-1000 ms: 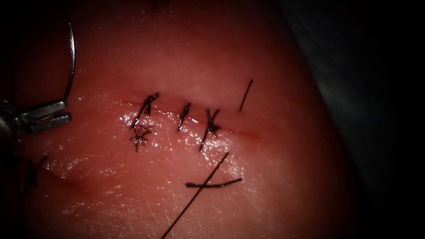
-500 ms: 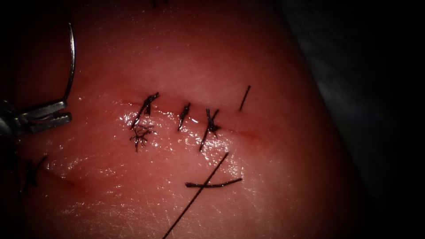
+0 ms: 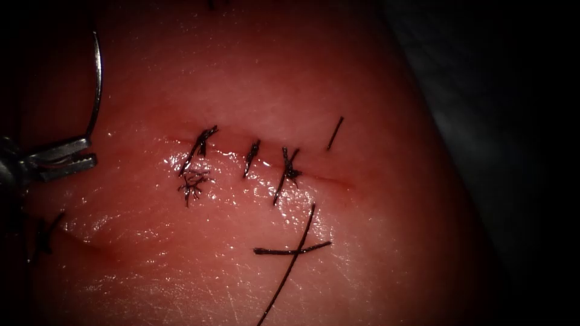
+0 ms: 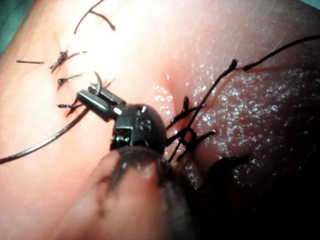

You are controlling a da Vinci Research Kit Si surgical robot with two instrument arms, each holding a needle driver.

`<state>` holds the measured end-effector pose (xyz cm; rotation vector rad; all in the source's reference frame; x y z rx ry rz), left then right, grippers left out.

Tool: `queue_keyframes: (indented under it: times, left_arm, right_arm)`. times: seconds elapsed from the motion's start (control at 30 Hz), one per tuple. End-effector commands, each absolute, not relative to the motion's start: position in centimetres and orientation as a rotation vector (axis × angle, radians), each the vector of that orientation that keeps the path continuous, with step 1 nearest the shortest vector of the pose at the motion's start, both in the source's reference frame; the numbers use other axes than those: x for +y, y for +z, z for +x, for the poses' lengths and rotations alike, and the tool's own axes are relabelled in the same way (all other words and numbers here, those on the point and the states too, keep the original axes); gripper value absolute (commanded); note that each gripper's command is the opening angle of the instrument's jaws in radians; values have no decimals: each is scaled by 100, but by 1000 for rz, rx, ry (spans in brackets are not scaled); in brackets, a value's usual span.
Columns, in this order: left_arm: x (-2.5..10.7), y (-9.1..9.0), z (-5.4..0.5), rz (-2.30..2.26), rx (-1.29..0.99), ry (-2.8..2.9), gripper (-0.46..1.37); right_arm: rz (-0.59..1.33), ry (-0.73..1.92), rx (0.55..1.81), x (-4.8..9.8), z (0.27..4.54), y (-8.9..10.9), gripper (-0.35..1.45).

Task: Wound Closure
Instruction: Pull the string through the cut with the right gripper

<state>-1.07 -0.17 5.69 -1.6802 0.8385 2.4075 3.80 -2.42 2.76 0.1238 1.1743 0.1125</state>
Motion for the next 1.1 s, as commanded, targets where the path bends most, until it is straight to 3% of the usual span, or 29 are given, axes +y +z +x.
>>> queue_keyframes:
  times: [0.03,0.33,0.57,0.9,1.1]
  left_arm:
    - [-17,569,-107,-1684,827,2416,-35]
    - [-17,569,-107,-1685,827,2416,-35]
    - [-19,570,-110,-1687,832,2423,-35]
    - [-21,569,-113,-1694,833,2422,-35]
    - [-23,568,-115,-1695,831,2425,-35]
  right_arm:
    - [132,113,1177,-241,375,274,124]
    - [86,210,1176,-206,302,257,122]
    - [88,593,1128,-170,270,267,117]
    - [41,911,1037,-122,233,314,114]
    - [58,1151,1017,-95,214,333,103]
